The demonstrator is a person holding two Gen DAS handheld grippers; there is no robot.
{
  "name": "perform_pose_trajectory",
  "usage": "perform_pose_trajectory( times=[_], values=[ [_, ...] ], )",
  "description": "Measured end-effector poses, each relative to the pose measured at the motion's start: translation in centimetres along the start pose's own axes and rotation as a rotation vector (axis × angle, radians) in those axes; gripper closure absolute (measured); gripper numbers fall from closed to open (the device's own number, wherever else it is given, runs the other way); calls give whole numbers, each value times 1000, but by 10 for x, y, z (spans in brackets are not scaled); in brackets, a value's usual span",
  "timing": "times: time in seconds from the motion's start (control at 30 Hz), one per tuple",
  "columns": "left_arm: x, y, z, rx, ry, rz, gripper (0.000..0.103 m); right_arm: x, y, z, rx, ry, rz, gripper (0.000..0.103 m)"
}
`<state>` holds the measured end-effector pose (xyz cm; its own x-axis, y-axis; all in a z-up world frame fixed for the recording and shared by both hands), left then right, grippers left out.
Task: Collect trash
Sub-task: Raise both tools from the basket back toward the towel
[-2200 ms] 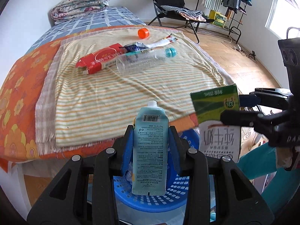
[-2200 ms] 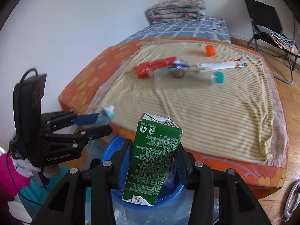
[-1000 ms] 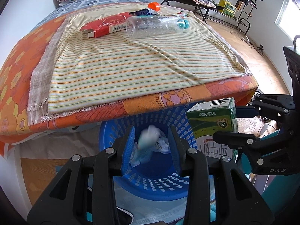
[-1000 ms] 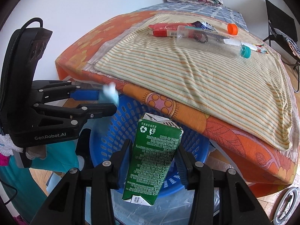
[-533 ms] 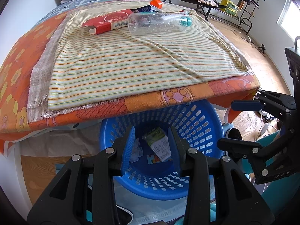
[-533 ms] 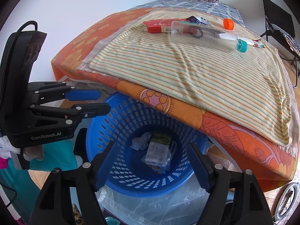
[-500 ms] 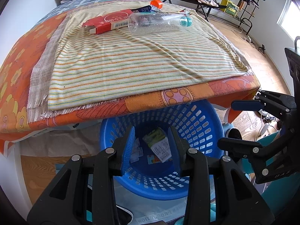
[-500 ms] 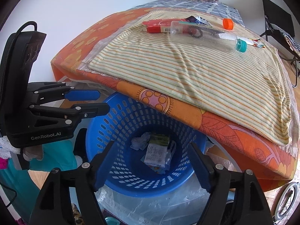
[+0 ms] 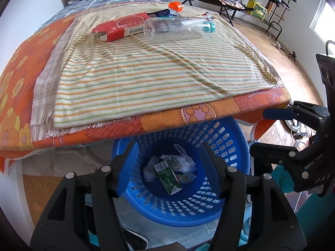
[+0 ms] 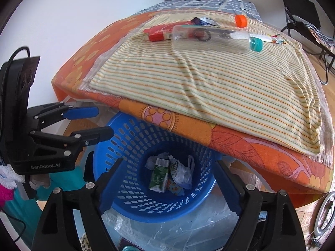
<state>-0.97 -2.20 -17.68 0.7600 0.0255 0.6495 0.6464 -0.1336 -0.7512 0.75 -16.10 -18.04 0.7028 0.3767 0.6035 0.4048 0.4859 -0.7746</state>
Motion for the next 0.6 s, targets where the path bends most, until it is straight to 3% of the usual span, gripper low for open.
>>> perform_pose_trajectory(
  times=[0.17, 0.6],
  values=[
    [16, 0, 4, 10, 6, -14, 33, 6, -1, -8, 5, 44, -8, 15],
    [69, 13, 20, 24, 55, -46, 32, 32, -7, -43, -13, 153, -62, 14]
  ],
)
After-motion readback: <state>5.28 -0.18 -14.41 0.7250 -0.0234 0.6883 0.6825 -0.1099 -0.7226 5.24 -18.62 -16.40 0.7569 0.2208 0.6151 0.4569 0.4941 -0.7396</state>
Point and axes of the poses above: each gripper's, at about its wrist camera, not at the fingertips, and y roughly the way its jaws point, z to its left, x to its top, the point moved 5 cm from there along y, roughly the way its jaws point, and after that the axes turned 12 degrees about -z, right-handed, at the moved point
